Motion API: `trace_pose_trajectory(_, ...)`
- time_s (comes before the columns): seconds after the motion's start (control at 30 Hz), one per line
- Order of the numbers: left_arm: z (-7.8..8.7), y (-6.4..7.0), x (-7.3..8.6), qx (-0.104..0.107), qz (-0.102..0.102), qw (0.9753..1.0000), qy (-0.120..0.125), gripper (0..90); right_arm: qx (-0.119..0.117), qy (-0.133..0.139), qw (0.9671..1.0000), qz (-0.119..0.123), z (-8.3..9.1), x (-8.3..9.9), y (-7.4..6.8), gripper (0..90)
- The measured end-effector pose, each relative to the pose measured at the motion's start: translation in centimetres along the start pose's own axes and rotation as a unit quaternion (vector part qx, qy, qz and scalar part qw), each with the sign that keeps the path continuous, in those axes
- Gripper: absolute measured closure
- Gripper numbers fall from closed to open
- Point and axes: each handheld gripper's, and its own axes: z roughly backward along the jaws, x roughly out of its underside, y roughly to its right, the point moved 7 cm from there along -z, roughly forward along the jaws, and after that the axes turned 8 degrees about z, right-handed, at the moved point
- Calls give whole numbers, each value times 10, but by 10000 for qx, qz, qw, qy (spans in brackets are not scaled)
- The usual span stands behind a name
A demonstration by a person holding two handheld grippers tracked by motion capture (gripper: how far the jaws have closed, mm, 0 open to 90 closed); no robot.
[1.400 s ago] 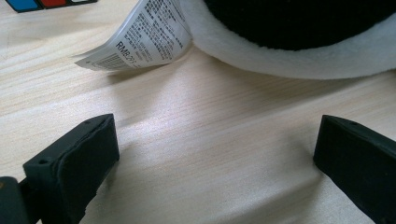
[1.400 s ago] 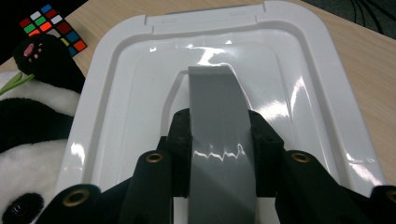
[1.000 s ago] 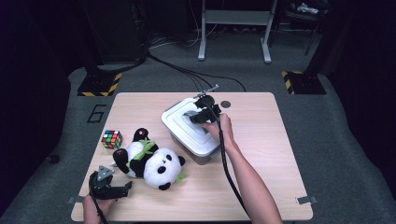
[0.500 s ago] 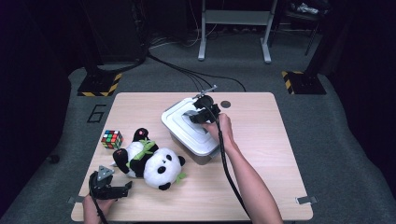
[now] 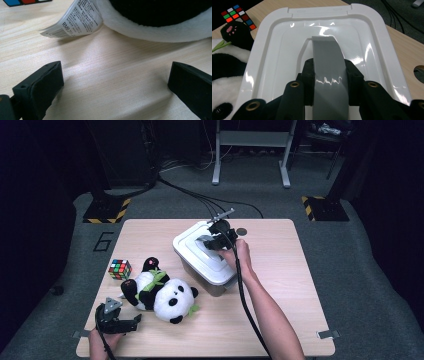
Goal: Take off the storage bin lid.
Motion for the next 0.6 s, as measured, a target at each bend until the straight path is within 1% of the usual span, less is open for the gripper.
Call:
trace_pose_trajectory(0.3,0,0,0,-3,-3,10000,2,0,87,205,9997,-19,22,-4,10,666)
trace_pose_trajectory(0.37,0,0,0,-4,-3,10000,2,1,116,240,9996,-54,27,-5,11,666)
trace_pose_trajectory(0.43,0,0,0,-3,37,10000,31,0,162,254,9995,-62,32,-5,14,666)
trace_pose_trajectory(0.6,0,1,0,-2,38,10000,34,0,243,287,9992,-117,43,-3,21,666)
